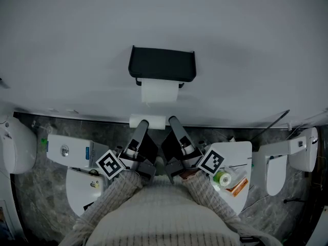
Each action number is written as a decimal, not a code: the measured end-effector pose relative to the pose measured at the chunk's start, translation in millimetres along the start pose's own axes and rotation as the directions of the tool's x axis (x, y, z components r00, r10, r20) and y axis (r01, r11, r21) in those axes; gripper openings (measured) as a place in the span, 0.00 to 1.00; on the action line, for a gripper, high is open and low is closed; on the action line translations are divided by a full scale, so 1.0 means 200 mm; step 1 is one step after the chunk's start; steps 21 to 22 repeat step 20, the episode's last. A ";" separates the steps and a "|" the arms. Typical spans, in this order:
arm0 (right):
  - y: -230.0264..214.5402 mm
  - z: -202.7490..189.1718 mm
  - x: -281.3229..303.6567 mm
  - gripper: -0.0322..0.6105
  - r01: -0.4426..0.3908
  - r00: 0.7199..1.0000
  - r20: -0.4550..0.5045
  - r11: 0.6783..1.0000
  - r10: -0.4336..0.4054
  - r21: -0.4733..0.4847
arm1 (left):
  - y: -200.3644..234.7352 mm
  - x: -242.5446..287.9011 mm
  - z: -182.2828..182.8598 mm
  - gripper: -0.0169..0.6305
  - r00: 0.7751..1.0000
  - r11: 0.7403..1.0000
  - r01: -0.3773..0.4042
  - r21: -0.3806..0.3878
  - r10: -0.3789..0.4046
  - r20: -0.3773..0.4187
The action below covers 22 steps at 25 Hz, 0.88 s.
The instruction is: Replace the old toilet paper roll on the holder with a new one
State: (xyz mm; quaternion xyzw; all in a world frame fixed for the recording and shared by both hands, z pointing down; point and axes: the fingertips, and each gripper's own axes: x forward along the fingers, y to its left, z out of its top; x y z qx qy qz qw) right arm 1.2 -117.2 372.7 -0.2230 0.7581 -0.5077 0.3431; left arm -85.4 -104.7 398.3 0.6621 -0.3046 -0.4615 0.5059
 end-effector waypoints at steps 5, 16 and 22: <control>-0.02 0.00 -0.01 0.05 0.009 1.000 0.015 1.000 -0.010 0.005 | 0.03 -0.01 -0.01 0.27 1.000 1.000 -0.014 0.006 0.014 -0.009; -0.07 0.01 -0.04 0.05 0.033 0.999 0.025 0.999 -0.034 0.013 | 0.04 -0.03 0.00 0.27 1.000 1.000 -0.025 0.007 0.025 -0.011; -0.08 0.00 -0.04 0.05 0.036 0.999 0.030 0.999 -0.036 0.026 | 0.03 -0.04 0.00 0.27 1.000 1.000 -0.023 0.012 0.023 -0.012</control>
